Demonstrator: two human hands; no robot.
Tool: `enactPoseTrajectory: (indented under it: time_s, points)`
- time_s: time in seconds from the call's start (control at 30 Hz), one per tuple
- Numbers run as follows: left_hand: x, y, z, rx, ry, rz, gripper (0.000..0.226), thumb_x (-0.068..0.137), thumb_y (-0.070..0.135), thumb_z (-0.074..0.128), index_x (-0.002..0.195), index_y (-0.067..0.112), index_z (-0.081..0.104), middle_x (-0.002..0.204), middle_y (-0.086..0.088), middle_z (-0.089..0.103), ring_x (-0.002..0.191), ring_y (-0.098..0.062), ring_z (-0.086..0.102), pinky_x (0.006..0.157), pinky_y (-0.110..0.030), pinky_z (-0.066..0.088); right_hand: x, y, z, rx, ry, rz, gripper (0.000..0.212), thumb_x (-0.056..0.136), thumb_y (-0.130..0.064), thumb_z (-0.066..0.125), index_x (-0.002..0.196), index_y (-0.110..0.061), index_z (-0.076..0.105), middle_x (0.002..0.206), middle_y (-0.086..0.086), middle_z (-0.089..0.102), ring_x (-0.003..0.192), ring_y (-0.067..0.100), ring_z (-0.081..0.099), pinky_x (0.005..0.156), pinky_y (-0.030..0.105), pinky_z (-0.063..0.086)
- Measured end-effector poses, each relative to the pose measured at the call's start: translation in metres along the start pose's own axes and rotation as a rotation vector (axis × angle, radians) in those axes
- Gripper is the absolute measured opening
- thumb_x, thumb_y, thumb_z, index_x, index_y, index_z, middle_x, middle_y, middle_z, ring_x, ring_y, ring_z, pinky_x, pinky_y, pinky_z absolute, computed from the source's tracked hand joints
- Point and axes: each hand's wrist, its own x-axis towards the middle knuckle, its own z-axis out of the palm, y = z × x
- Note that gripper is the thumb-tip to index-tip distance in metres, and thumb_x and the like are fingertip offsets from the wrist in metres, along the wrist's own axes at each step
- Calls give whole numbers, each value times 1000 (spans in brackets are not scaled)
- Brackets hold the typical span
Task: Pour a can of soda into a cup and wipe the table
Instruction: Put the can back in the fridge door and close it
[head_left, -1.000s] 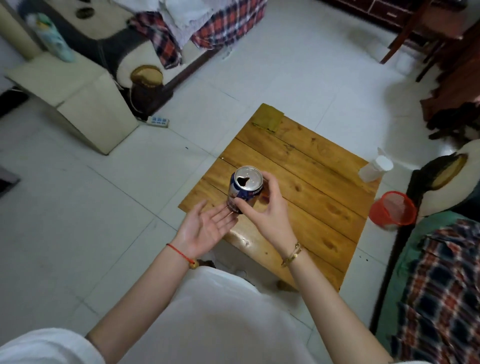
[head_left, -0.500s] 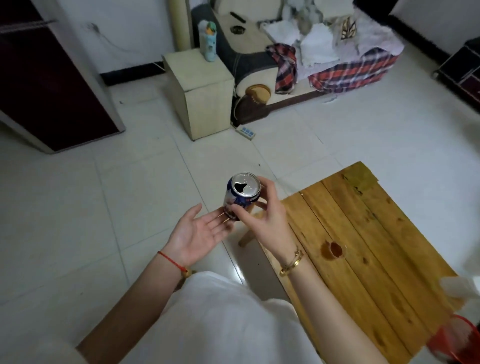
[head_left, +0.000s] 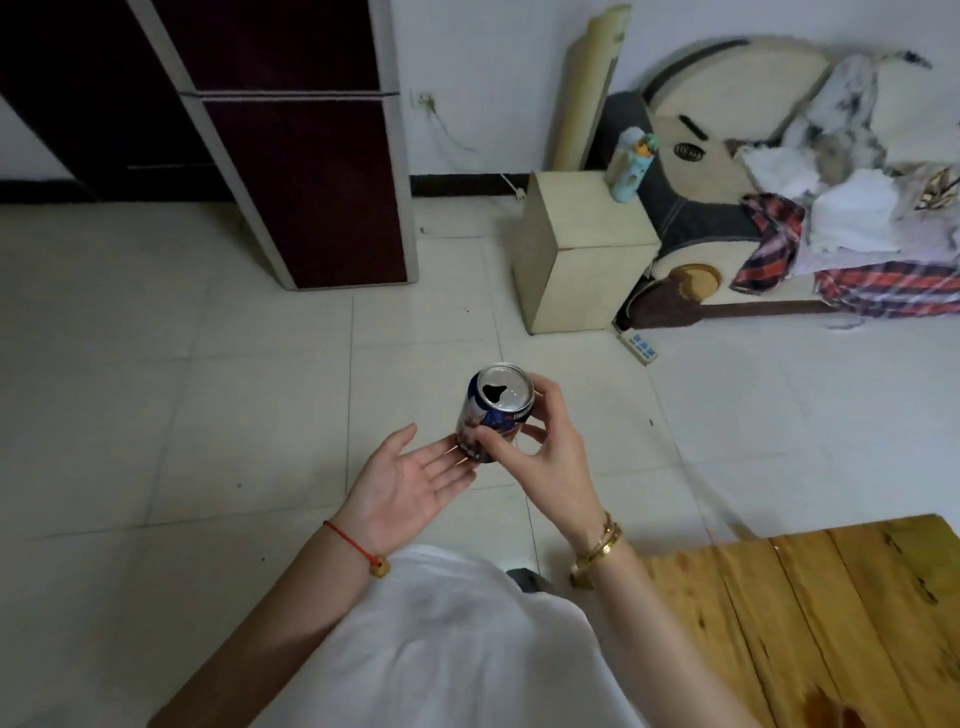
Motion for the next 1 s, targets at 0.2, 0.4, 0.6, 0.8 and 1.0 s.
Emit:
enactPoseTrajectory:
  time_s: [0.2,0.4,0.6,0.8,1.0]
  points:
    - [12,59,-29,-106,43,80,57,101,39,39,129,-9,51,131,-28,59,120,-37,56,97,-45,44,58,-19,57,-23,-147,-44,61,78,-25,82,128,-23,48,120,-14,62,109,0,61,95,20,51]
    - [32,128,-55,-214,36,143,53,101,40,40,119,-7,56,112,-26,69,113,-35,59,92,-44,48,133,-38,113,-51,-280,-87,61,78,-28,82,128,-24,47,116,-24,60,107,-10,58,95,19,51]
    - [60,221,-66,-252,39,227,58,101,42,37,132,-5,49,127,-24,61,120,-33,56,101,-44,42,227,-63,175,-52,-390,-161,59,78,-26,82,126,-26,47,116,-25,59,108,-11,58,93,15,49]
    - [84,324,-75,-297,53,321,69,100,46,33,145,-6,35,148,-20,44,136,-30,45,94,-40,46,325,-97,242,-48,-478,-216,61,78,-28,82,128,-24,49,116,-26,60,108,-11,57,94,13,48]
    - [107,406,-87,-372,49,365,68,100,46,29,147,-4,33,152,-21,40,142,-28,37,102,-40,38,398,-122,303,-57,-536,-237,61,78,-28,82,129,-26,48,119,-19,61,111,-7,57,95,13,46]
